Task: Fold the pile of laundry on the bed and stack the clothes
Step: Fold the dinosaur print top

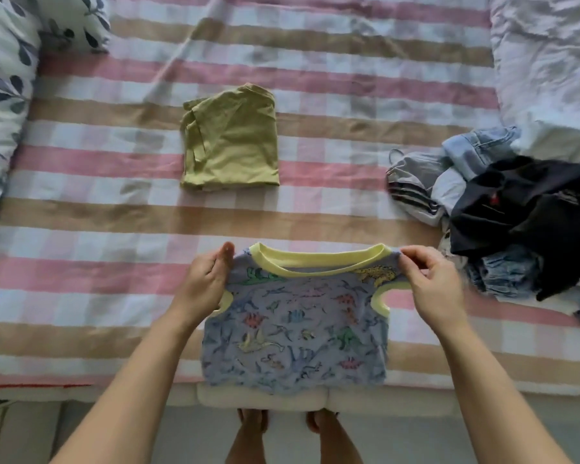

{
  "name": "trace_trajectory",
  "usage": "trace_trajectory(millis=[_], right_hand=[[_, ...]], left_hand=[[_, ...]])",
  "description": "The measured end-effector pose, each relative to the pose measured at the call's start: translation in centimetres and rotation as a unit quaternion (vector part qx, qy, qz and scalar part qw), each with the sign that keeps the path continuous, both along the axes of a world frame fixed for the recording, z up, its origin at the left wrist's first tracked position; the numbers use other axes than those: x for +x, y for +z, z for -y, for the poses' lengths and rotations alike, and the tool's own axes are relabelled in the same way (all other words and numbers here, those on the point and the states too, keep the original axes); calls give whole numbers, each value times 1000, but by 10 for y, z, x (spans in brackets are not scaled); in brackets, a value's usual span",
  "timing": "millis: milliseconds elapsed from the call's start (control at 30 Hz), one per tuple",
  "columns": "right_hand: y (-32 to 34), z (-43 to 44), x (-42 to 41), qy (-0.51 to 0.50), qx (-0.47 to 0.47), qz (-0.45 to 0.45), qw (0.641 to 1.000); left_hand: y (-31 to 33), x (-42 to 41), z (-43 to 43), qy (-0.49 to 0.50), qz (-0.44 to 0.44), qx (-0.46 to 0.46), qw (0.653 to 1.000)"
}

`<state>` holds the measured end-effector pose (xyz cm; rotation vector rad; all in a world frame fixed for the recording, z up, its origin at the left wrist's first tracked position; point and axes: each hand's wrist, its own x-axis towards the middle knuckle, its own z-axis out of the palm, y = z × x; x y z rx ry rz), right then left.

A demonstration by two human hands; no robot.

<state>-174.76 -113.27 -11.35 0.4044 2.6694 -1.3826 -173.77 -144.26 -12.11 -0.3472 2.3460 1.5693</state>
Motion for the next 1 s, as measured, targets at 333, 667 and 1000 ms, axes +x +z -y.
trace_trajectory(millis=[333,667,1000], right_hand=[[-64,6,-63,-11,33,-53,998],[-132,19,-153,18,109,9,994],[-156,27,-197,3,176,-43,983]], left_hand=[[-62,-70,-8,7,-118,-124,985],[-138,-156,-2,-23,-137,-301,944],[-141,-182,-6,18,-284,-365,887]])
